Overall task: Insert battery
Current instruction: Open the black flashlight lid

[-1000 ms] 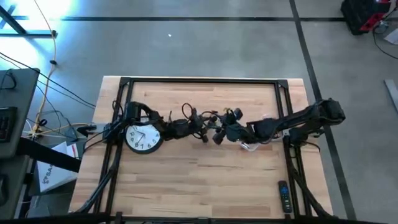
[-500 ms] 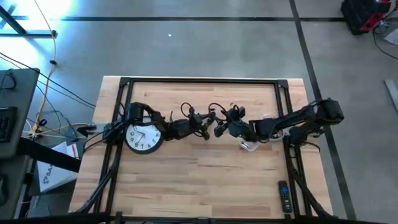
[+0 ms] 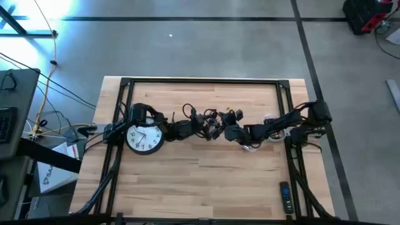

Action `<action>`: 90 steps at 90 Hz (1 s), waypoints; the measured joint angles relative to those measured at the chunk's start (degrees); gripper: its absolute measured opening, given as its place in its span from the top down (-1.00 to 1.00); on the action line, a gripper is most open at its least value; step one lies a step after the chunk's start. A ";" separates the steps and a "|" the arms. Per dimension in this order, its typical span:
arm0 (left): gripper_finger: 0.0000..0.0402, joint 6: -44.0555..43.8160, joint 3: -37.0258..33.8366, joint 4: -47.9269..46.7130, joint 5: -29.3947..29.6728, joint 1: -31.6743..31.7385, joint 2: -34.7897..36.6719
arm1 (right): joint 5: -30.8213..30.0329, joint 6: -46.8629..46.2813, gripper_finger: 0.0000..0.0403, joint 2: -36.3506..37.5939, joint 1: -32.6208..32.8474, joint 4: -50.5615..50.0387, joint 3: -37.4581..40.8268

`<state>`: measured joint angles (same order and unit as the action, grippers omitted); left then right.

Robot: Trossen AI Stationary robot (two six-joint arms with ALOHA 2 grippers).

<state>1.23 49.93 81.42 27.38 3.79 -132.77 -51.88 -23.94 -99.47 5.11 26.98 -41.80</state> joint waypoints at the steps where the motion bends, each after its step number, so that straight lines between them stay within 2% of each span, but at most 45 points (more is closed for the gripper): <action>1: 0.49 0.00 0.00 -0.01 0.00 0.00 0.00 | 0.00 0.01 0.11 -0.20 -0.09 0.30 0.00; 28: 0.49 0.07 -0.07 -0.28 0.14 -0.07 0.00 | 0.37 0.00 0.16 -1.85 -1.49 2.52 0.00; 59: 0.49 -0.09 -0.35 -0.28 -1.34 0.02 0.00 | 3.52 0.85 0.68 -1.85 -2.21 3.25 -0.02; 72: 0.50 1.23 -0.47 -0.27 -2.20 0.02 0.00 | 4.54 3.34 0.70 -1.85 -2.21 3.61 0.00; 90: 0.50 2.29 -2.47 1.98 -6.73 0.93 0.00 | 7.23 7.51 0.69 -1.67 -2.19 3.85 0.00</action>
<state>3.53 47.46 83.40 20.65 4.72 -132.77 -44.64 -16.43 -101.14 2.92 30.83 -41.80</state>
